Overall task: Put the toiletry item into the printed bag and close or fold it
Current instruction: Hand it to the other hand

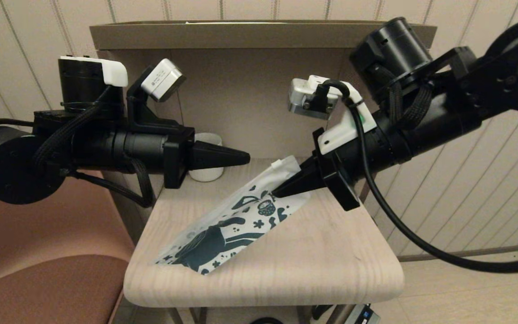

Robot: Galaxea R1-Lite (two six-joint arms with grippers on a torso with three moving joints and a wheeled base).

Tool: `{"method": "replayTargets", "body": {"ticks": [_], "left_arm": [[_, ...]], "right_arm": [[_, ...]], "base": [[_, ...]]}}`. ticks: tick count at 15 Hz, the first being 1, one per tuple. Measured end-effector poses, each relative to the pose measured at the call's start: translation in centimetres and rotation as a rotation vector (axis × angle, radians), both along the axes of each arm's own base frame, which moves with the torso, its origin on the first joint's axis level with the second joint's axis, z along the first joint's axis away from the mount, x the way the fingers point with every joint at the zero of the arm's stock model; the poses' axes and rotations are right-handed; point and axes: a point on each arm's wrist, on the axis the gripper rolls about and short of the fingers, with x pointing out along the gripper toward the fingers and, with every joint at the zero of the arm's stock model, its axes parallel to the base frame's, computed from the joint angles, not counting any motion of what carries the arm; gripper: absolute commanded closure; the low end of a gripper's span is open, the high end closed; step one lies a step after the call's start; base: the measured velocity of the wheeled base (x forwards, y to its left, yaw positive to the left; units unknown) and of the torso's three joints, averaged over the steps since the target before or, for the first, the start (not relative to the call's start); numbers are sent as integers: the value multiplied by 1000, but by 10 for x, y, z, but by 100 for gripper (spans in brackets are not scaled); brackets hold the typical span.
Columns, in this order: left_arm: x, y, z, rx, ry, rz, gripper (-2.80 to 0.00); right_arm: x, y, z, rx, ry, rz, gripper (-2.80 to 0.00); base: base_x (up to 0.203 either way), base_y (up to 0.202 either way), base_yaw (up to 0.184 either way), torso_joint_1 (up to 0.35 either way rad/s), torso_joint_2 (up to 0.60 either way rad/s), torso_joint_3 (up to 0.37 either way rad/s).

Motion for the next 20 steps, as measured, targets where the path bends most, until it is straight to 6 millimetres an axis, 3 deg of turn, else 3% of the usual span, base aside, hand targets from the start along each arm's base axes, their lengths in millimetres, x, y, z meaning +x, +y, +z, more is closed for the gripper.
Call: {"method": "replayTargets", "body": {"ticks": [1, 2, 14, 20], "left_arm": [[-1, 1, 2, -2, -4, 0, 0], [-2, 1, 3, -4, -8, 1, -280], [-4, 3, 9, -10, -24, 14, -280], [3, 0, 2, 11, -25, 106, -280]], "right_arm": [[-1, 1, 1, -1, -3, 1, 0], [-2, 1, 1, -2, -3, 3, 0], [7, 21, -6, -1, -12, 21, 0], [15, 28, -11, 28, 20, -10, 0]], "base": [[0, 0, 0, 0, 0, 0], [0, 0, 0, 0, 0, 0], [0, 0, 0, 0, 0, 0], [0, 0, 0, 0, 0, 0]]}}
